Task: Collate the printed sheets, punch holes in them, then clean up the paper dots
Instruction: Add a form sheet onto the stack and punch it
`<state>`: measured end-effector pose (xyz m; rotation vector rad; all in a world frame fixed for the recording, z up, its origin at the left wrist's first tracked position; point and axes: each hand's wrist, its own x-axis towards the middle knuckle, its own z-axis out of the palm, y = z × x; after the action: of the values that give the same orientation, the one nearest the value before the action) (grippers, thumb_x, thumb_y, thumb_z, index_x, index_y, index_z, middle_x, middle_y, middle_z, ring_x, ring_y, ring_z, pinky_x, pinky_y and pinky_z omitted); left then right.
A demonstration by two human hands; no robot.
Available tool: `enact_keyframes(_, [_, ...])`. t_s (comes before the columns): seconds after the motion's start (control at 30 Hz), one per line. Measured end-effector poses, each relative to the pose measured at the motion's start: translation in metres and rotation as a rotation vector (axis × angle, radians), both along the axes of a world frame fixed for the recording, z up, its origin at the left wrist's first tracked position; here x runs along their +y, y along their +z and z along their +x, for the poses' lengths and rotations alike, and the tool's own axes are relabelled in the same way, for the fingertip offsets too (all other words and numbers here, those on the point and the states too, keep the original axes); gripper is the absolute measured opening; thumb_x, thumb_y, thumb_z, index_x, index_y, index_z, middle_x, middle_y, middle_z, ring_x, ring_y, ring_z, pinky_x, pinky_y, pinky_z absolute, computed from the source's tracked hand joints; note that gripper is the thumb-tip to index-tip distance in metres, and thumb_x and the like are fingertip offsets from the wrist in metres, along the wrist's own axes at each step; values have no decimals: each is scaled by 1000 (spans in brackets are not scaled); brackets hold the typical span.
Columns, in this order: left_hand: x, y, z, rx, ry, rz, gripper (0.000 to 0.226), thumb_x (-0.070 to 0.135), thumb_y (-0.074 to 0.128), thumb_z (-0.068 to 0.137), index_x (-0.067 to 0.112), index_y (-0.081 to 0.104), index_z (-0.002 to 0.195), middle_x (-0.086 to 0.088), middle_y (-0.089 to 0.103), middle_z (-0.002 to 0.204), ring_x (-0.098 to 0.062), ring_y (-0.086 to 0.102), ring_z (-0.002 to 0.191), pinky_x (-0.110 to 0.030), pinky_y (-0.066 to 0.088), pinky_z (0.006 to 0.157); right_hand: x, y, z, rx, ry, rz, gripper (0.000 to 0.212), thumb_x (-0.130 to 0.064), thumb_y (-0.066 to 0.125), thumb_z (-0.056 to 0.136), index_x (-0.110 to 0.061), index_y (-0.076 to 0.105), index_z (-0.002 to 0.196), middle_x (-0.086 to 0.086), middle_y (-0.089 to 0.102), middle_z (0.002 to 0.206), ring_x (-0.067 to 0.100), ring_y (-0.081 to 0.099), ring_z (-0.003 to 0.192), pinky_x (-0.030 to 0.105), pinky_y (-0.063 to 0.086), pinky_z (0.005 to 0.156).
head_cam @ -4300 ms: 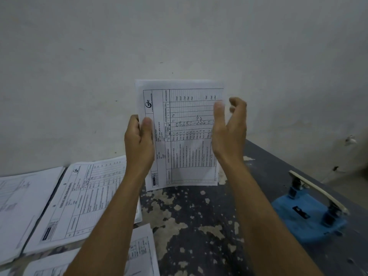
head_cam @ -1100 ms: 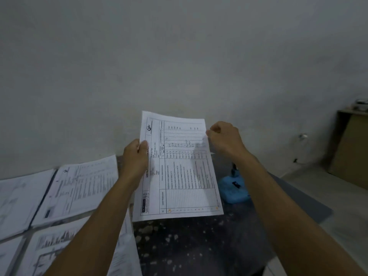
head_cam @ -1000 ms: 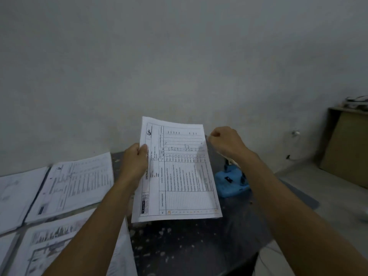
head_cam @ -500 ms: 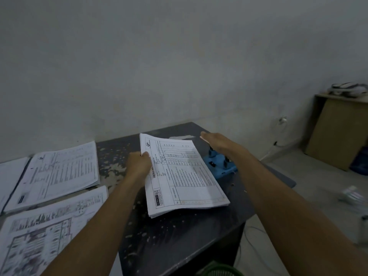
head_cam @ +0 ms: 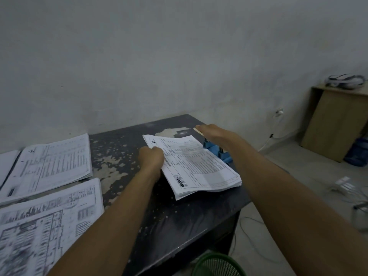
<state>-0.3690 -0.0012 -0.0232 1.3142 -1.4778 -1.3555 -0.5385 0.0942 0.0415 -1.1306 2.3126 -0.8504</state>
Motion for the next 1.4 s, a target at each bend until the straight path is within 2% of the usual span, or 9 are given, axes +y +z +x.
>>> enact_keyframes(0.2, [12, -11, -4, -6, 74, -15, 29, 11, 42, 97, -3, 60, 114, -16, 66, 110, -32, 65, 90, -43, 58, 80, 2, 3, -1, -6, 1, -6, 54, -34, 30, 107, 9, 36, 140, 25, 40, 146, 38, 38, 134, 44, 32, 108])
enact_keyframes(0.5, [0, 0, 3, -165, -1, -235, 33, 16, 40, 100, -4, 64, 109, -18, 69, 105, -33, 68, 86, -49, 59, 79, 3, 4, 2, -4, 30, 37, 44, -33, 30, 107, 5, 49, 119, 16, 50, 114, 16, 50, 90, 35, 37, 81])
enact_keyframes(0.53, [-1, 3, 3, -169, -1, -253, 33, 16, 40, 100, -4, 65, 109, -17, 69, 105, -32, 68, 84, -48, 60, 78, 2, 4, 4, 3, 34, 37, 48, -31, 29, 107, 11, 46, 125, 18, 33, 147, 17, 49, 91, 35, 36, 83])
enact_keyframes(0.57, [-2, 7, 2, -171, -4, -267, 33, 16, 40, 100, -4, 65, 108, -17, 69, 105, -31, 69, 83, -47, 60, 76, 3, 5, 5, 4, 38, 35, 49, -29, 29, 107, 13, 45, 126, -3, 27, 107, 17, 45, 86, 33, 33, 82])
enact_keyframes(0.67, [-4, 14, 1, -167, -27, -283, 34, 16, 40, 100, -5, 64, 113, -18, 69, 111, -32, 69, 86, -48, 60, 77, -1, 3, 4, 8, 17, 44, 27, -23, 27, 107, -3, 42, 98, 7, 40, 91, 11, 31, 67, 30, 28, 76])
enact_keyframes(1.03, [9, -1, -8, -51, 3, -143, 31, 11, 42, 97, -5, 65, 109, -17, 69, 103, -32, 69, 84, -44, 60, 75, -3, -2, 0, 11, 37, 26, 57, -38, 29, 103, 7, 39, 136, 25, 55, 120, 38, 55, 113, 48, 42, 96])
enact_keyframes(1.13, [12, -10, -9, 23, 43, -77, 28, 10, 41, 97, -4, 65, 105, -15, 69, 99, -30, 69, 81, -43, 60, 72, -7, -5, -4, -1, 36, 19, 51, -38, 30, 102, 4, 51, 121, 24, 51, 131, 34, 56, 112, 44, 43, 95])
enact_keyframes(1.23, [15, -19, -10, 53, 63, -47, 26, 10, 40, 97, -1, 63, 97, -13, 68, 95, -29, 69, 81, -48, 61, 75, -8, -5, -6, -9, 24, 7, 34, -38, 30, 102, -10, 47, 91, 11, 54, 96, 19, 48, 84, 34, 38, 74])
enact_keyframes(1.4, [21, -32, -12, 62, 84, -33, 28, 13, 40, 98, -3, 63, 102, -12, 68, 96, -27, 67, 80, -44, 60, 74, -6, -5, -4, -8, 7, 4, 59, -39, 32, 101, 6, 35, 141, 24, 37, 148, 37, 38, 135, 52, 32, 109])
